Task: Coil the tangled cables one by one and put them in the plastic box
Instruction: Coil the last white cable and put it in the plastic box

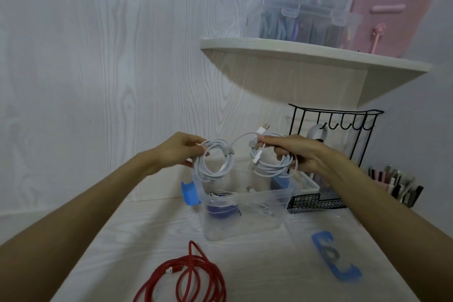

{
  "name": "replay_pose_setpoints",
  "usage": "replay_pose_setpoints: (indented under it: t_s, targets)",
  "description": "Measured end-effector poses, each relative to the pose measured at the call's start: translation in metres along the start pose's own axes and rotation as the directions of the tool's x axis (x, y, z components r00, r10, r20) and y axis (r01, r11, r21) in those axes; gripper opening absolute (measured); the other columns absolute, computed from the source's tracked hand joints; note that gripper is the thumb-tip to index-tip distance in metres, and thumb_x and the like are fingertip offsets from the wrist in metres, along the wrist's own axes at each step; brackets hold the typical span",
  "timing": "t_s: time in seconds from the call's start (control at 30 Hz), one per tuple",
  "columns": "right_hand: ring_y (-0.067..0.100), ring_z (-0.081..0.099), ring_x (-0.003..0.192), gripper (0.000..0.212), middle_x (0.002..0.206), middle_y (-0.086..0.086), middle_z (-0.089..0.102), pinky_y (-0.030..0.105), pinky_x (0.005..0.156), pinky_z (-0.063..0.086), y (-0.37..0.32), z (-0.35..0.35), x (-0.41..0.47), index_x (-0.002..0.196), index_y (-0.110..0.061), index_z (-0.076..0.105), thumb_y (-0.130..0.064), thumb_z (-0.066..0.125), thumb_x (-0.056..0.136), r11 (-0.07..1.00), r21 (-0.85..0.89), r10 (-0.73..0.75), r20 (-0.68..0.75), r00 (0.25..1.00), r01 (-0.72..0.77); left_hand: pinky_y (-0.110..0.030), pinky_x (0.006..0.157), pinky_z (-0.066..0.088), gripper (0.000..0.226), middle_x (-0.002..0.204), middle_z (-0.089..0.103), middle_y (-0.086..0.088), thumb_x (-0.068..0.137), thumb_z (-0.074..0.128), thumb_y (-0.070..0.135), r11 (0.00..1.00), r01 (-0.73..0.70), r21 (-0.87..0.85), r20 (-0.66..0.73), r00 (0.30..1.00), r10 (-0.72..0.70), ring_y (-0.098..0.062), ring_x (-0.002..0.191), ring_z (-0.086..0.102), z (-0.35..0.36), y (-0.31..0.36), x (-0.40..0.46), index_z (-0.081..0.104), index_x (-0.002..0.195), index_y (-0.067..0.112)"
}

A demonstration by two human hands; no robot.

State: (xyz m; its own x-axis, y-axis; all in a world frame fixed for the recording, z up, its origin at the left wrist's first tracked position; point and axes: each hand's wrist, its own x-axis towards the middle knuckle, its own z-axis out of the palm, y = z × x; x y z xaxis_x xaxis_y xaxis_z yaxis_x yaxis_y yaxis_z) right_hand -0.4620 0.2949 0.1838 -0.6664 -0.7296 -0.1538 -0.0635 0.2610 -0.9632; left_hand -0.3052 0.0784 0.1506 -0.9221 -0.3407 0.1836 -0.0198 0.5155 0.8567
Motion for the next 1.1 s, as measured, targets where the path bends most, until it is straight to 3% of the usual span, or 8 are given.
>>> replay_pose_setpoints:
  t_s: [0.1,0.23,0.47,0.63,0.87,0.93,1.0,1.1]
  targets:
    - [0.002,0.039,0.027,0.020,0.036,-0.006,0.045,0.015,0.031,0.031,0.000,0.019,0.000,0.080,-0.011,0.069,-0.030,0.073,0.079,0.996,0.084,-0.014,-0.136,0.991,0.026,-0.026,0.074,0.057,0.025,0.096,0.070,-0.018,0.090,0.062,0.013,0.996,-0.005,-0.085,-0.155,0.988,-0.009,-0.018,0.080,0.064,0.029,0.009,-0.001,0.065,0.111,0.001]
    - [0.006,0.048,0.045,0.036,0.058,0.001,0.056,0.016,0.038,0.033,-0.004,0.043,0.006,0.069,-0.012,0.058,-0.042,0.079,0.071,0.929,-0.357,-0.235,-0.358,0.904,0.101,-0.023,0.074,0.056,0.026,0.100,0.070,-0.017,0.092,0.060,0.019,0.982,0.060,-0.179,-0.139,0.987,-0.086,-0.017,0.083,0.066,0.055,0.020,0.001,0.065,0.108,-0.001]
    - [0.008,0.048,0.045,0.039,0.053,-0.006,0.055,0.022,0.043,0.034,-0.009,0.065,0.008,0.058,-0.019,0.058,-0.049,0.083,0.062,0.661,-0.739,-0.463,-0.270,0.844,0.126,-0.028,0.063,0.059,0.043,0.089,0.067,-0.008,0.091,0.057,0.044,0.689,0.322,-0.649,0.130,0.939,-0.317,-0.017,0.076,0.067,0.056,0.030,0.000,0.063,0.105,0.003]
    - [0.009,0.053,0.053,0.034,0.062,-0.004,0.058,0.020,0.046,0.037,-0.004,0.069,0.000,0.078,-0.014,0.065,-0.041,0.083,0.065,0.576,-0.799,-0.418,-0.108,0.902,0.171,-0.025,0.060,0.058,0.041,0.093,0.069,-0.010,0.094,0.053,0.040,0.790,0.299,-0.535,0.056,0.946,-0.320,-0.015,0.074,0.065,0.062,0.030,0.001,0.066,0.106,0.002]
    - [0.006,0.059,0.054,0.034,0.066,0.001,0.064,0.015,0.052,0.047,-0.003,0.049,-0.010,0.087,-0.010,0.071,-0.043,0.063,0.085,0.886,-0.401,-0.272,-0.037,0.962,0.235,-0.011,0.048,0.051,0.043,0.080,0.066,-0.008,0.103,0.031,0.029,0.924,0.172,-0.341,-0.104,0.970,-0.219,-0.014,0.073,0.063,0.058,0.032,0.000,0.061,0.101,-0.001]
    - [0.006,0.052,0.046,0.037,0.063,0.003,0.061,0.015,0.043,0.041,-0.004,0.044,-0.009,0.076,-0.011,0.069,-0.043,0.057,0.090,0.907,-0.301,-0.367,-0.226,0.902,0.294,-0.012,0.051,0.052,0.043,0.082,0.067,-0.008,0.104,0.031,0.028,0.914,0.169,-0.369,-0.107,0.969,-0.222,-0.016,0.076,0.064,0.052,0.027,0.001,0.062,0.102,-0.001]
    - [0.012,0.044,0.042,0.052,0.052,0.003,0.051,0.021,0.042,0.035,-0.005,0.044,-0.002,0.058,-0.011,0.053,-0.049,0.047,0.094,0.821,-0.434,-0.550,-0.426,0.718,0.371,-0.013,0.053,0.053,0.039,0.078,0.069,-0.005,0.104,0.031,0.023,0.905,0.180,-0.386,-0.078,0.971,-0.227,-0.013,0.073,0.065,0.051,0.025,0.000,0.062,0.099,0.001]
    - [0.013,0.040,0.041,0.062,0.044,-0.002,0.041,0.026,0.046,0.033,-0.003,0.066,0.005,0.050,-0.017,0.038,-0.054,0.023,0.098,0.610,-0.708,-0.719,-0.307,0.624,0.354,-0.022,0.064,0.055,0.036,0.071,0.071,-0.001,0.101,0.031,0.013,0.827,0.175,-0.535,-0.014,0.976,-0.215,-0.012,0.071,0.064,0.063,0.032,-0.001,0.064,0.093,0.005]
